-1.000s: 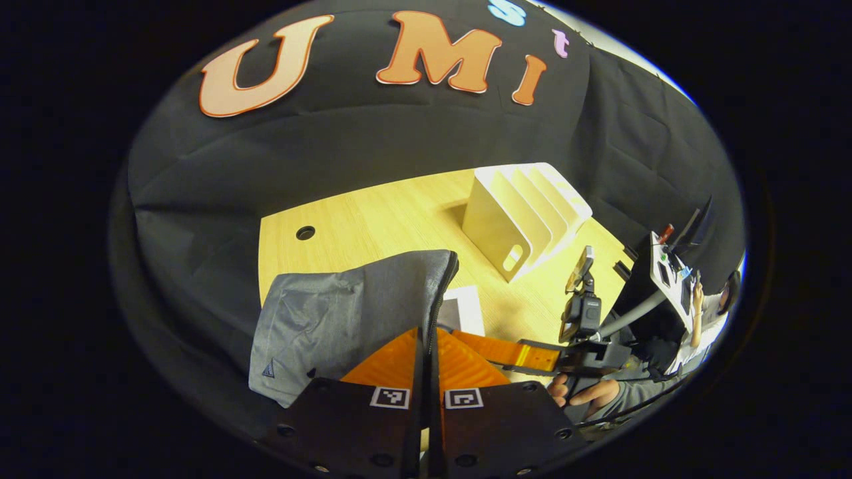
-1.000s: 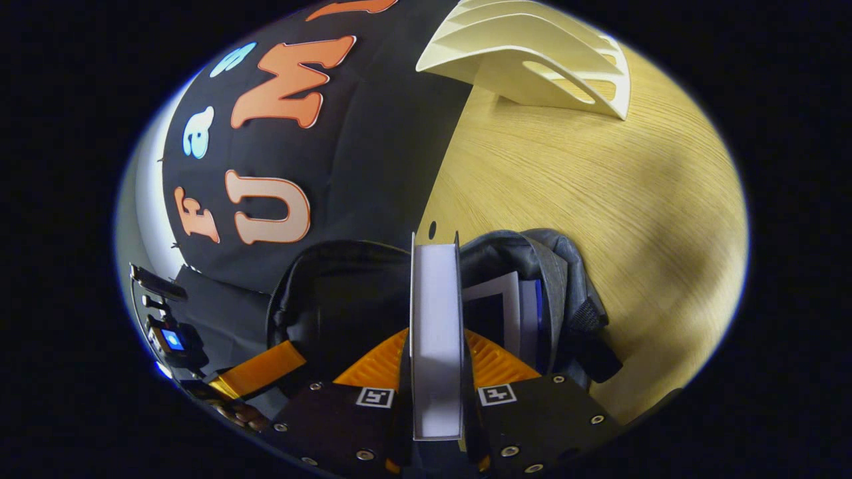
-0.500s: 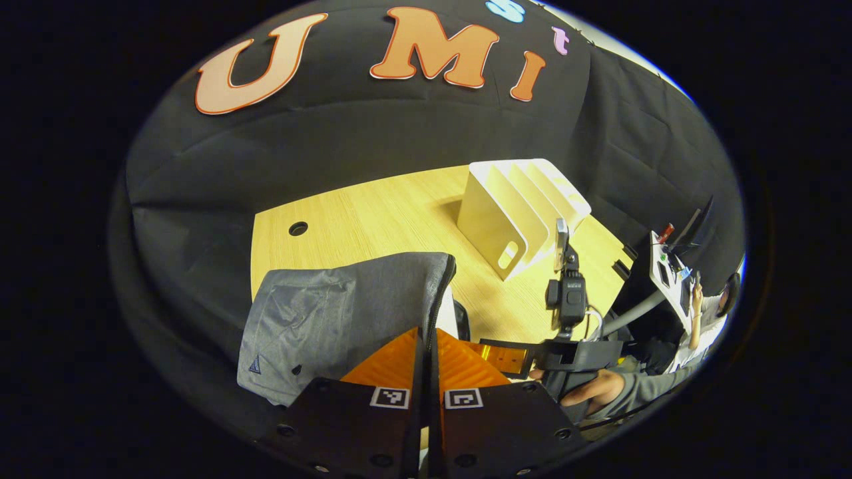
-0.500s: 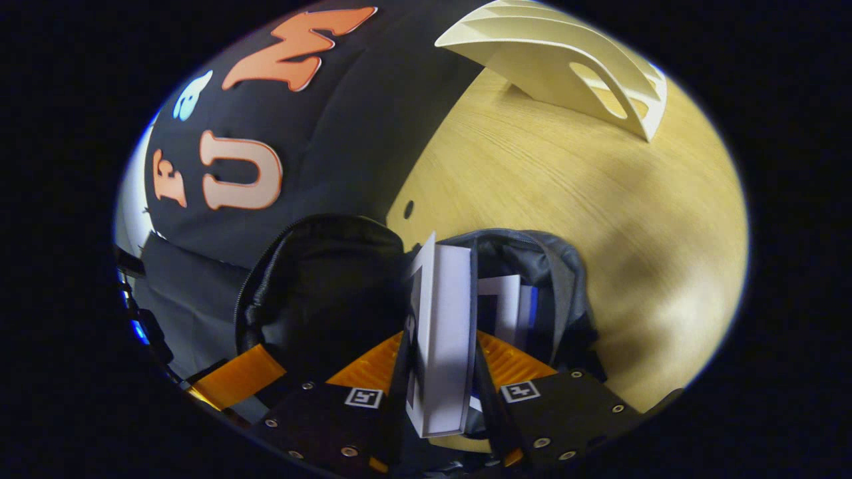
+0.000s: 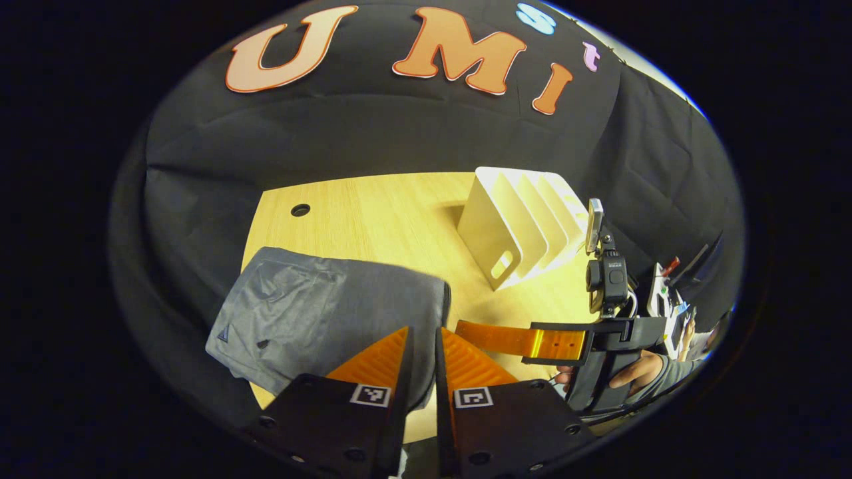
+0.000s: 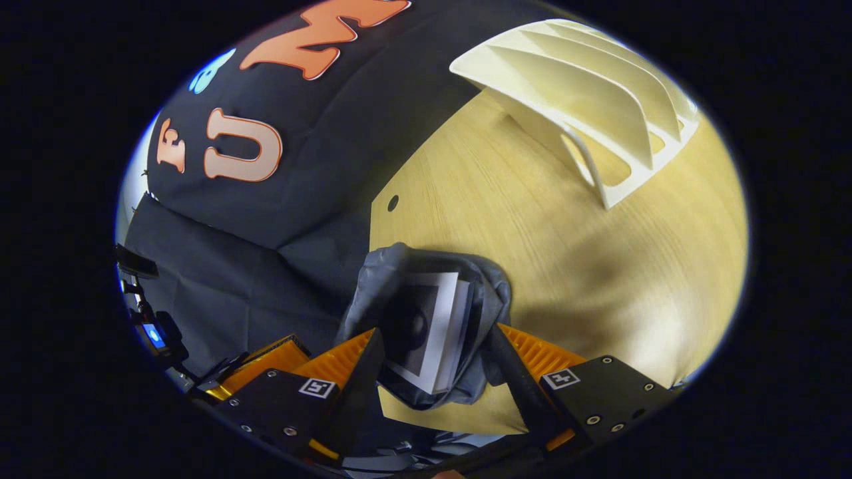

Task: Open the schoolbag, grab two books from the bookshelf and put them into the schoolbag.

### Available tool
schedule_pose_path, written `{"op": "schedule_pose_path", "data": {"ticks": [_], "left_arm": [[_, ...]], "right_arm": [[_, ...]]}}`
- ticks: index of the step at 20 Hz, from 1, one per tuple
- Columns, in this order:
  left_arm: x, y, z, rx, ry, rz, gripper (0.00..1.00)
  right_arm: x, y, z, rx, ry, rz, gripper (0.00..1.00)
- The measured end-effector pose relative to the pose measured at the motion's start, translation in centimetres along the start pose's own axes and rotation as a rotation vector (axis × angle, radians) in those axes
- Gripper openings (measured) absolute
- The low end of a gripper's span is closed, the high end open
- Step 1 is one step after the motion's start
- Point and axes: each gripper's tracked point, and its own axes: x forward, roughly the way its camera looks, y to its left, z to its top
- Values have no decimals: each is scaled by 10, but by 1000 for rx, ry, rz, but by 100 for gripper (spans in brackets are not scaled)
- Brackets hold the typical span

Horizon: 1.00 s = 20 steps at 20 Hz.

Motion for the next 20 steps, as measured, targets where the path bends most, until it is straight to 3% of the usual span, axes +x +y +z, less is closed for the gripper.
{"op": "schedule_pose_path", "data": {"ticks": [3,4,7,8,9,10,11,16,20], "left_arm": [[1,-22,2,-15,-8,7,30],[2,-30,5,-19,-16,10,41],[4,-56,14,-19,-48,13,54],[4,-64,19,-14,-59,13,70],[5,-73,26,-12,-78,17,69],[7,-82,31,-11,-93,19,87],[10,-93,38,-8,-113,18,92],[19,-149,75,33,-234,29,95],[25,-198,107,41,-312,28,98]], "right_arm": [[-23,-13,25,-24,-30,-8,98],[-31,-17,35,-37,-46,-9,98],[-57,-33,64,-88,-100,-33,98],[-66,-38,73,-108,-115,-42,98],[-76,-41,83,-127,-135,-50,98],[-85,-44,94,-147,-156,-55,98],[-96,-47,106,-167,-183,-61,98],[-153,-54,162,-295,-313,-95,98],[-197,-53,195,-331,-373,-91,98]]}}
